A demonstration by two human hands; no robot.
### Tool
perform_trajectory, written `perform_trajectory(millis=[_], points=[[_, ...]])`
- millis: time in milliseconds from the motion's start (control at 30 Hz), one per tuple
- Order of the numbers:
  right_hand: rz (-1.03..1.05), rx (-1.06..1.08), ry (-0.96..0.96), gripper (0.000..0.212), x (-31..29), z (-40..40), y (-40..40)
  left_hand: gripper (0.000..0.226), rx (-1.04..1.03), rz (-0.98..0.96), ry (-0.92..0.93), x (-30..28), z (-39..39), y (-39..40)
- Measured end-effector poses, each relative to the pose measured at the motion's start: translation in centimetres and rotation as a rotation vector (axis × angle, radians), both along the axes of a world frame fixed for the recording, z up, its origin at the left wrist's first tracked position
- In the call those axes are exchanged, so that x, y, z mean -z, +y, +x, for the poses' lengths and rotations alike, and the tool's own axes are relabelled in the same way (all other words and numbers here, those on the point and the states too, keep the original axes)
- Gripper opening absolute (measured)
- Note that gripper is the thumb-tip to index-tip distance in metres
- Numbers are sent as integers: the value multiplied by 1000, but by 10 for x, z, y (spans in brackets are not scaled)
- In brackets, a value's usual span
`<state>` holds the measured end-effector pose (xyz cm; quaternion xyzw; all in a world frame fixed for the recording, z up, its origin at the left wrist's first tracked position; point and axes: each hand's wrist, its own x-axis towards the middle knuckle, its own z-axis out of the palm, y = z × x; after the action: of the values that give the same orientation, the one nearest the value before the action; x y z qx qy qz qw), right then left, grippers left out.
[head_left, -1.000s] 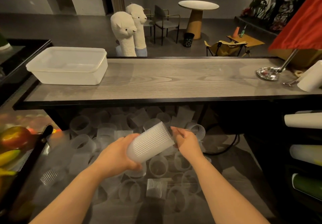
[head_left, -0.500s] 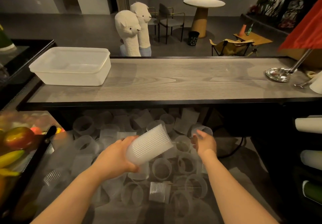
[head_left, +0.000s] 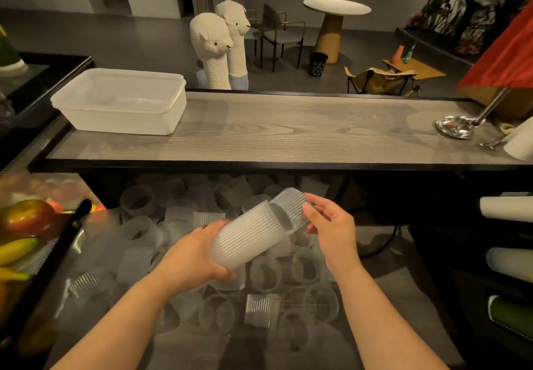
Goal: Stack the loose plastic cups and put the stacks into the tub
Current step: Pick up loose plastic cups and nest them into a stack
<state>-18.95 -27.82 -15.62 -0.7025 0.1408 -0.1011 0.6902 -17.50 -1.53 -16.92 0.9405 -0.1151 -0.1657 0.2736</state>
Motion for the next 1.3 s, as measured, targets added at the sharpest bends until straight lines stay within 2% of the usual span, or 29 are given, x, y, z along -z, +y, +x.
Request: perform_trajectory(millis=[133,300,500,600,700,767,833,933,967,1033,1100,1167,1233,1300], points=[[-44,-64,-6,25,-2,4,18,100,-44,-7,4,3,-5,13],[-195,-280,-38,31,1,6,48,98,-131,-18,-4,4,-12,27],[-258,-502,66,38,13,20,66,98,-260,21,-18,10,-21,44],[-573,-435,47,40,34,38,60,101,-298,9,-6,11,-22,52],[-960,-526,214,48,48,58,54,105,-324,7,-3,10,-23,60],[-1073,-594,332,52,50,66,54,107,-341,3,-6,9,-23,65],[-1111,-607,337,49,52,69,55,106,-355,3,-7,7,-24,69],[-1194,-561,333,31,47,74,59,102,-363,-3,-6,8,-25,76],[-1179,-517,347,23,45,76,61,102,-360,-5,-3,9,-25,79],[-998,-417,343,12,39,76,63,101,-353,-6,6,11,-25,84],[-782,-325,225,23,34,71,65,100,-353,-12,15,11,-26,87],[-609,-276,115,24,25,63,67,97,-350,-27,21,11,-27,87],[-401,-283,115,26,15,54,70,97,-344,-45,20,9,-28,86],[-91,-354,153,29,5,47,75,99,-332,-64,10,8,-29,86]])
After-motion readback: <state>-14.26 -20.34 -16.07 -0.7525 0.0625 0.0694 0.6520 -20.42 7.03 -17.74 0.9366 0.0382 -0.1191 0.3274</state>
